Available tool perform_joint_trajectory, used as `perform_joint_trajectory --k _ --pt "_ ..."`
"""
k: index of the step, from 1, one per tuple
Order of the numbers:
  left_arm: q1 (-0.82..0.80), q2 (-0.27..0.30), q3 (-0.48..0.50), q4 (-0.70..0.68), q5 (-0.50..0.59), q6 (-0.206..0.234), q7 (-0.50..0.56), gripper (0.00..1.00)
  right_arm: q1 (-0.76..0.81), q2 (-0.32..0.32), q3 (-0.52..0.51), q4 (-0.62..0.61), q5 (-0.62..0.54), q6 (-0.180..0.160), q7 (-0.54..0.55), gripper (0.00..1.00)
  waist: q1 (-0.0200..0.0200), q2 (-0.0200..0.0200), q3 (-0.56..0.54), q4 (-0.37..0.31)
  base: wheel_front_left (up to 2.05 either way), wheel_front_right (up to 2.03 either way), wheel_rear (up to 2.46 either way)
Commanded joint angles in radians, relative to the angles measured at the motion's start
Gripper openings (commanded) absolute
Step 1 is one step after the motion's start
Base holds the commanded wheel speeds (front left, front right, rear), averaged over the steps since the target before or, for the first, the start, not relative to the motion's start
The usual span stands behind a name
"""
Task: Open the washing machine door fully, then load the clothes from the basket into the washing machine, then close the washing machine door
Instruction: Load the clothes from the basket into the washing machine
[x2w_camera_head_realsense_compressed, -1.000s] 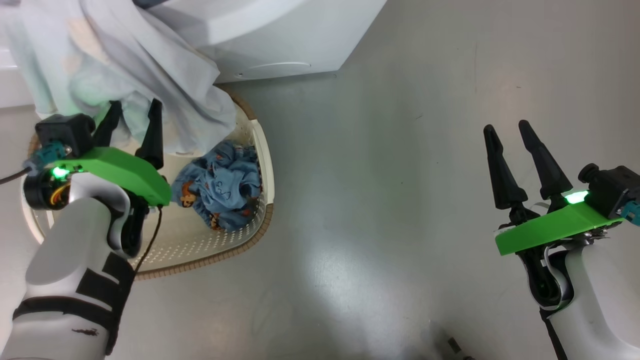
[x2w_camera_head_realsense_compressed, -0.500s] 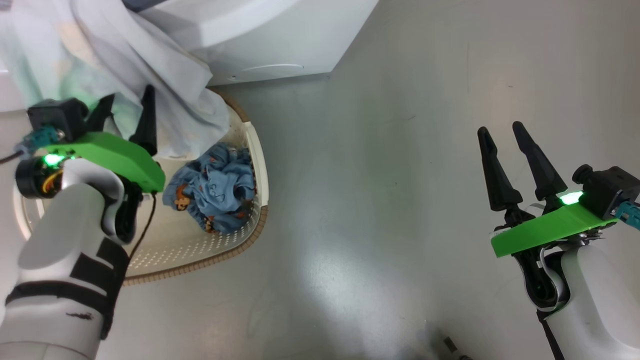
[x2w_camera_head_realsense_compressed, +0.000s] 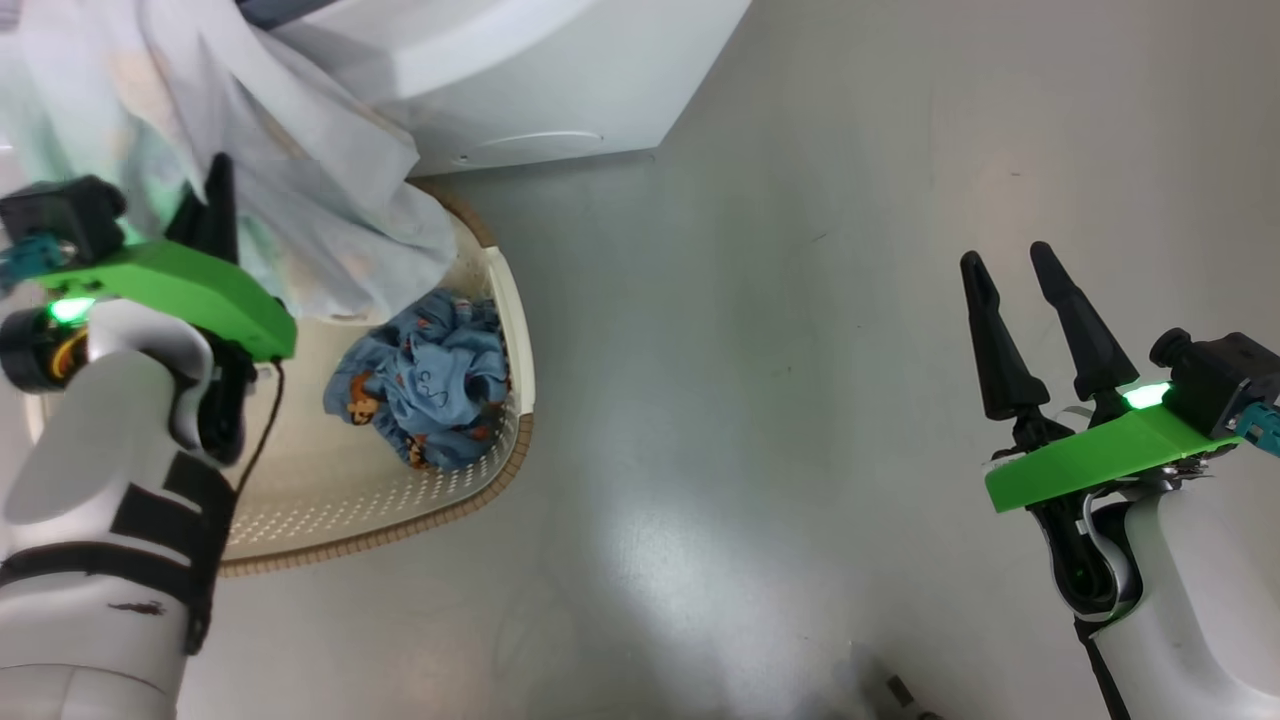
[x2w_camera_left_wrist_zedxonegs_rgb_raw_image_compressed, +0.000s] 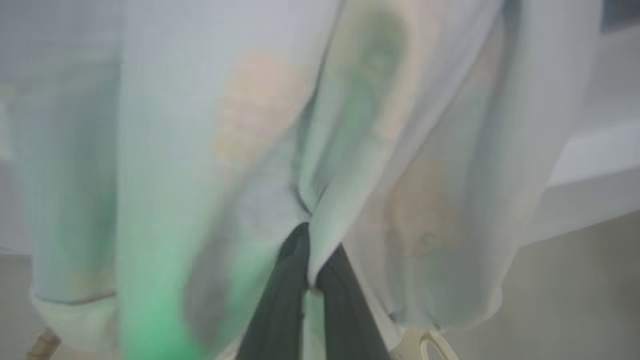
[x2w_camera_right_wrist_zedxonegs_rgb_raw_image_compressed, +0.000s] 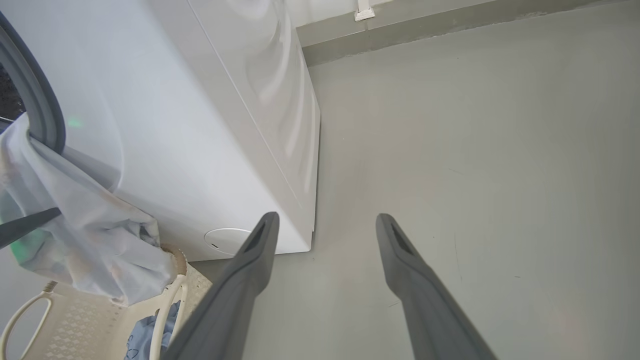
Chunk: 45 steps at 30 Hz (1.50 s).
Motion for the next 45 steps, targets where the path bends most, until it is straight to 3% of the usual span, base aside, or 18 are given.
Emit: perform_joint_trajectory --k 1,13,26,45 --pt "0.009 0.047 0.051 -0.016 0.003 -0.002 -0.006 0.00 0.021 0.001 0.011 -0.019 0.003 0.002 -0.012 1.00 0.0000 0.0000 -0.002 0.006 0.00 0.00 0.00" --pt "0.064 0.014 0.274 -0.208 0.125 -0.002 -0.006 0.00 0.017 0.018 0.002 -0.020 0.003 0.002 -0.012 1.00 0.0000 0.0000 -0.013 0.033 0.00 0.00 0.00" --pt "0.076 -0.044 0.345 -0.417 0.208 -0.002 -0.006 0.00 0.018 0.037 0.002 -0.015 0.008 0.002 -0.012 1.00 0.0000 0.0000 -0.033 0.025 0.00 0.00 0.00" --pt "-0.175 0.015 0.336 -0.228 0.248 -0.002 -0.006 0.00 0.024 0.072 0.024 -0.003 0.020 0.002 -0.012 1.00 0.0000 0.0000 -0.051 -0.018 0.00 0.00 0.00"
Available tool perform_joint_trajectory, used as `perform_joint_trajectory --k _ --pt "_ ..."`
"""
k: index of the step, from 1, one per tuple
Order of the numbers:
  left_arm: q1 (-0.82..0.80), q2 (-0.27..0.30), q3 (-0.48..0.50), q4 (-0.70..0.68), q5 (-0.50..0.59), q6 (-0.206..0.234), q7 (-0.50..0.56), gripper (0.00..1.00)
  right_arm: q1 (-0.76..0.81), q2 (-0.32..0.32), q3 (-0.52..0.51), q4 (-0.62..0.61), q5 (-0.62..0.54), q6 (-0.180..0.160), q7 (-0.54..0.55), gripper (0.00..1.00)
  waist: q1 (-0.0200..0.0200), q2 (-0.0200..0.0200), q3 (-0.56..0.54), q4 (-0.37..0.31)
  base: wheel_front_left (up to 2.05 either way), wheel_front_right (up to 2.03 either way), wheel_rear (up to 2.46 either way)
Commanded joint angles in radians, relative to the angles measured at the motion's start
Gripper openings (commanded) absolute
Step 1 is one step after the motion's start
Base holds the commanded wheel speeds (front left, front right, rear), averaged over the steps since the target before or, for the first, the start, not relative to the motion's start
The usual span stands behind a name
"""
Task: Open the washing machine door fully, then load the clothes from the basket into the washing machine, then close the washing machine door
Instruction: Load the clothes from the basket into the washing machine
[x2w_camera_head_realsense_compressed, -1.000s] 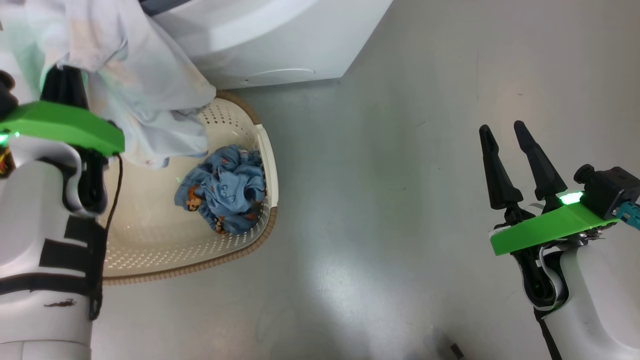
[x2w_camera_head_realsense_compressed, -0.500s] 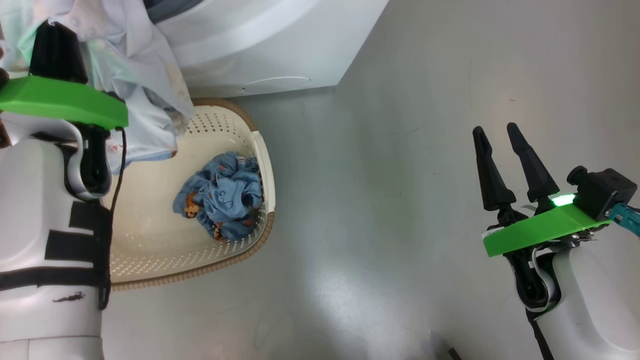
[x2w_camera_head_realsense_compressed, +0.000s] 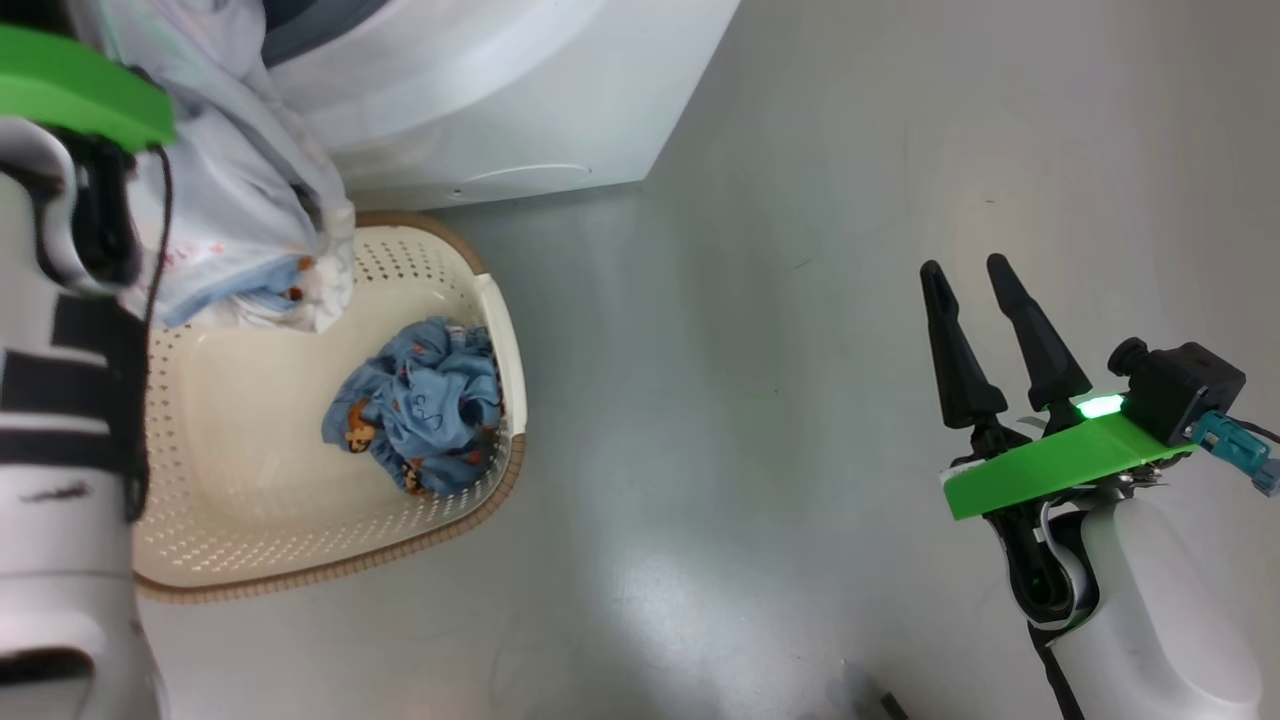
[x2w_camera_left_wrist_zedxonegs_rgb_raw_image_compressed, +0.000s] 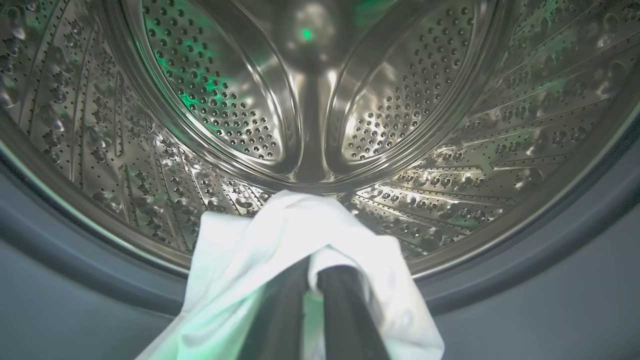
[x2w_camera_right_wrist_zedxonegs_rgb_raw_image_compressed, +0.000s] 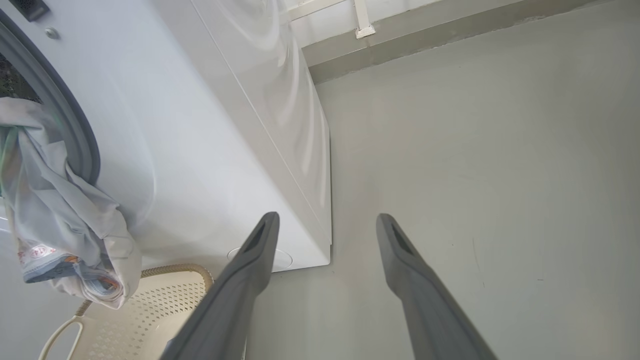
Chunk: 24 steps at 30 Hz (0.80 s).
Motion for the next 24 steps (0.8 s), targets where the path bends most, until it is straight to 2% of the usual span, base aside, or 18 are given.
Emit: perform_joint_trajectory --k 1,11,15,19,24 --pt "-0.038 0.049 0.015 -0.007 0.013 -0.002 -0.006 0.00 0.023 0.003 0.023 -0.017 0.012 0.002 -0.012 1.00 0.0001 0.0000 0.000 -0.005 0.00 0.00 0.00" --pt "-0.190 0.083 -0.013 0.200 0.086 0.005 -0.006 0.00 0.021 0.013 0.039 -0.015 0.018 0.002 -0.012 1.00 0.0001 0.0000 0.005 -0.035 0.00 0.00 0.00" --pt "-0.237 0.095 -0.014 0.213 0.103 0.015 -0.006 0.00 0.019 0.016 0.043 -0.014 0.020 0.002 -0.012 1.00 0.0001 0.0000 0.010 -0.045 0.00 0.00 0.00" --pt "-0.282 0.110 -0.002 0.134 0.130 0.032 -0.006 0.00 0.014 0.019 0.044 -0.015 0.023 0.002 -0.012 1.00 0.0001 0.0000 0.022 -0.054 0.00 0.00 0.00" --pt "-0.260 0.108 0.049 -0.085 0.175 0.054 -0.006 0.00 0.003 0.024 0.041 -0.019 0.024 0.002 -0.012 1.00 0.0001 0.0000 0.040 -0.061 0.00 0.00 0.00"
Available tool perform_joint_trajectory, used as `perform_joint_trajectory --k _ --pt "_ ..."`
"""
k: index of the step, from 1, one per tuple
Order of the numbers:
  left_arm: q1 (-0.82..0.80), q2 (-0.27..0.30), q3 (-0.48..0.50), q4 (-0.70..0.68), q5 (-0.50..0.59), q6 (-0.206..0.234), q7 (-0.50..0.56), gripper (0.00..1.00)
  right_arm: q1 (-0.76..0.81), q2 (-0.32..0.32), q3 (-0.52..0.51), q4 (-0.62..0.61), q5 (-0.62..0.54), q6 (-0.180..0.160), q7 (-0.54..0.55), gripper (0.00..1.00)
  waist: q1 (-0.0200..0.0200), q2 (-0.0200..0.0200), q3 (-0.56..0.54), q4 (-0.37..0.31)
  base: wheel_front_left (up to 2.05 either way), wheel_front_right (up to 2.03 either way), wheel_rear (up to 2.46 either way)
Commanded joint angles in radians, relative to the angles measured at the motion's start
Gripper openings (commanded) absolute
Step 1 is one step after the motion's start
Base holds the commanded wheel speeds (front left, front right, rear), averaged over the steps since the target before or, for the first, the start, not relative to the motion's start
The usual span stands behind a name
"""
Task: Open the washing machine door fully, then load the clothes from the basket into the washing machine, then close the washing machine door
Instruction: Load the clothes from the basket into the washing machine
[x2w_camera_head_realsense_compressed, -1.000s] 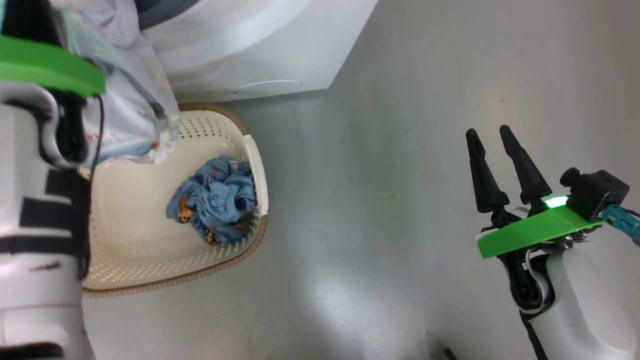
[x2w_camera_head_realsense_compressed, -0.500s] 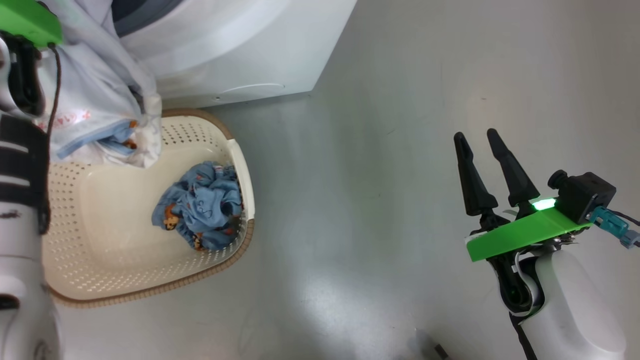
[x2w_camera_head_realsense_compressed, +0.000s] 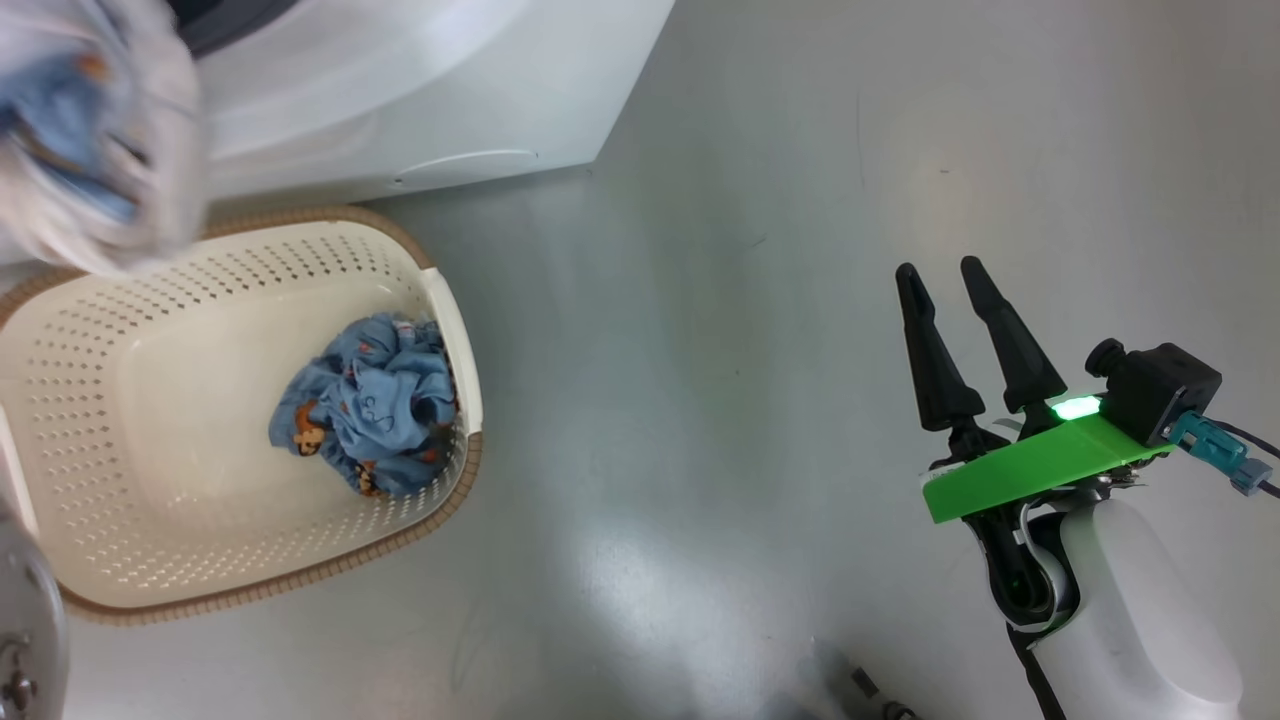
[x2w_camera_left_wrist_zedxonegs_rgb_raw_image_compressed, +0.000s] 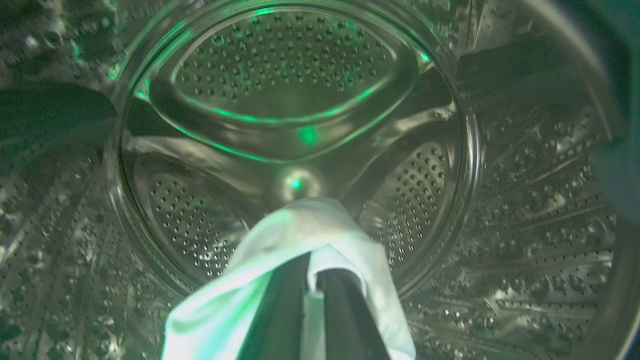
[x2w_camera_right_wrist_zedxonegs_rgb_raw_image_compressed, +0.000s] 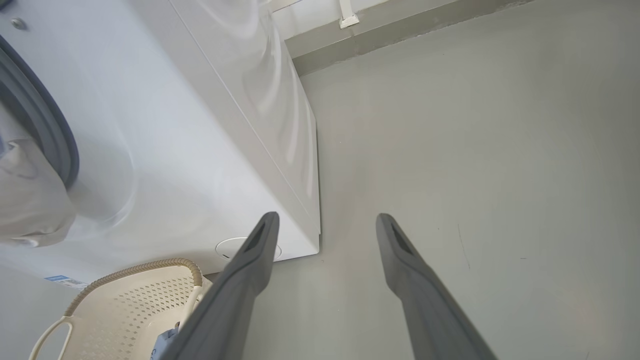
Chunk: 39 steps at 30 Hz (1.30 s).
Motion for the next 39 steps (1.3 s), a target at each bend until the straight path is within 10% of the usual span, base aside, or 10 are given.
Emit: perform_joint_trajectory --k 1,16,20,21,22,39 --pt "0.015 0.041 0.022 -0.066 0.019 0.005 -0.006 0.00 0.005 0.006 0.016 -0.021 0.005 0.002 -0.012 1.00 0.0000 -0.0001 0.007 -0.004 0.00 0.00 0.00" --pt "0.034 0.025 0.017 0.203 0.060 -0.032 -0.006 0.00 0.004 0.003 0.013 -0.022 0.006 0.002 -0.012 1.00 0.0000 -0.0001 0.008 0.005 0.00 0.00 0.00" --pt "0.014 0.028 0.009 0.261 0.063 -0.036 -0.006 0.50 0.004 0.003 0.013 -0.020 0.006 0.002 -0.012 1.00 0.0000 -0.0001 0.006 0.008 0.00 0.00 0.00" --pt "0.009 0.029 0.005 0.279 0.065 -0.037 -0.006 0.88 0.004 0.003 0.014 -0.020 0.006 0.002 -0.012 1.00 0.0000 -0.0001 0.005 0.009 0.00 0.00 0.00" --pt "0.004 0.029 0.005 0.295 0.064 -0.037 -0.006 1.00 0.004 0.003 0.014 -0.019 0.006 0.002 -0.012 1.00 0.0000 -0.0001 0.004 0.010 0.00 0.00 0.00" --pt "0.065 -0.002 0.016 0.255 0.023 -0.047 -0.006 1.00 0.008 -0.010 0.003 -0.023 0.001 0.002 -0.012 1.00 0.0000 -0.0001 -0.003 0.035 0.00 0.00 0.00"
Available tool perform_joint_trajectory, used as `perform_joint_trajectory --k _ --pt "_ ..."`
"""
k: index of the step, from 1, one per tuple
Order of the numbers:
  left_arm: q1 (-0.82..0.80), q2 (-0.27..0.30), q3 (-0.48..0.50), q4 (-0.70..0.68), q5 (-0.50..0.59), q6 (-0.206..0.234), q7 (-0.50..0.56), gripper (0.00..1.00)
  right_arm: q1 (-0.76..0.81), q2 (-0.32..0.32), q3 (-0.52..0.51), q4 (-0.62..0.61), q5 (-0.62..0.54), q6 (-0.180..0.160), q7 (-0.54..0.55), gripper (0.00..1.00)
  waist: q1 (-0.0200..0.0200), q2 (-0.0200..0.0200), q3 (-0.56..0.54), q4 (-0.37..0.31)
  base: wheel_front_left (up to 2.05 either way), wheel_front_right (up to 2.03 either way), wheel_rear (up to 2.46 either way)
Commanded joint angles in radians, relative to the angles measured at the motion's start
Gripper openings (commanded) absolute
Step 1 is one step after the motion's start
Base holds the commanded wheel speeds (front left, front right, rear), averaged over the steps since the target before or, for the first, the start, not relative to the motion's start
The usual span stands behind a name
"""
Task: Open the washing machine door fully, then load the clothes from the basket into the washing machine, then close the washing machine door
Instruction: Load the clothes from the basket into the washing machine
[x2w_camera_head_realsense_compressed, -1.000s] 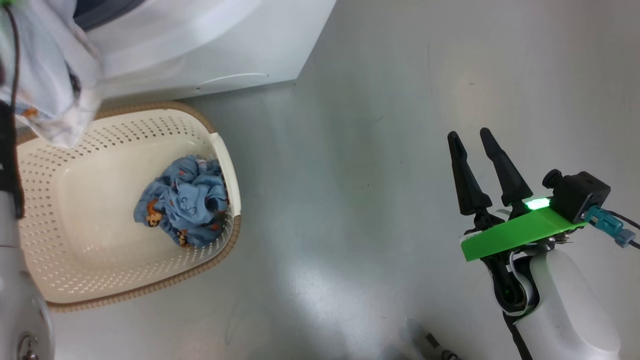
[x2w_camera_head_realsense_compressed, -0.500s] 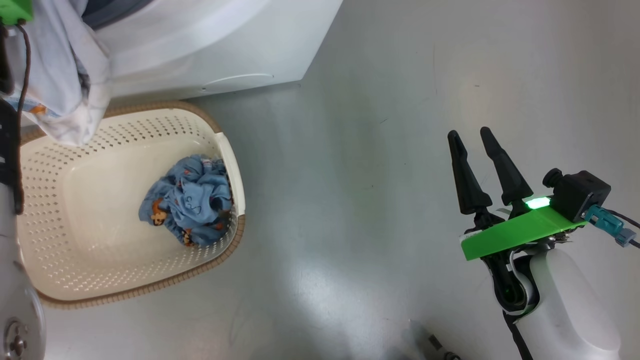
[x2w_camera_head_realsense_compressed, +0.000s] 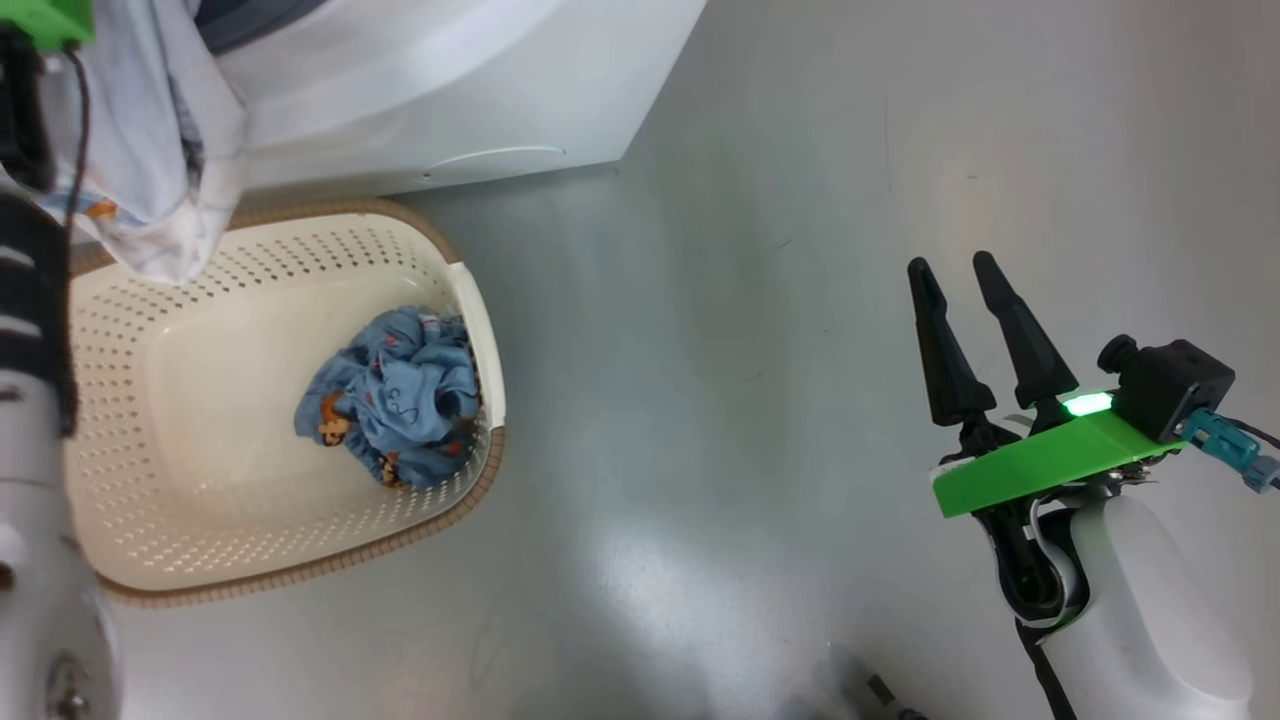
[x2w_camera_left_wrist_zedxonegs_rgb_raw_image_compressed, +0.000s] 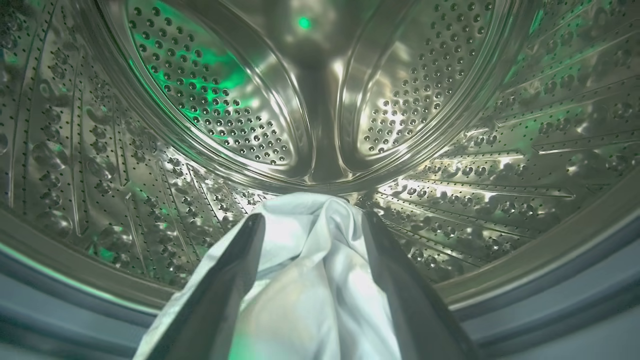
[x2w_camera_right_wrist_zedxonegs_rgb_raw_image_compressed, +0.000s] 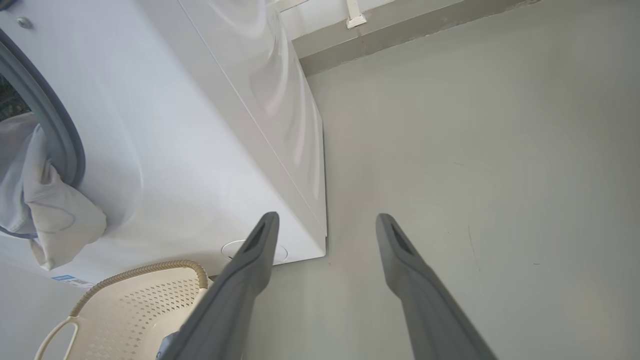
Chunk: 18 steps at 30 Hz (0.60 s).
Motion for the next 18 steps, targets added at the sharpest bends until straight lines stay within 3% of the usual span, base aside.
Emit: perform_joint_trajectory --k 1,18 --pt "0.049 0.031 0.014 -0.053 -0.016 -0.004 -0.005 1.00 0.012 -0.008 0.012 -0.023 0.000 0.002 -0.012 1.00 0.0000 0.0000 -0.004 0.007 0.00 0.00 0.00" --pt "0.376 -0.046 0.062 -0.370 -0.019 -0.007 -0.005 1.00 0.031 -0.041 -0.024 -0.034 -0.010 0.002 -0.012 1.00 0.0000 0.0000 -0.030 0.059 0.00 0.00 0.00"
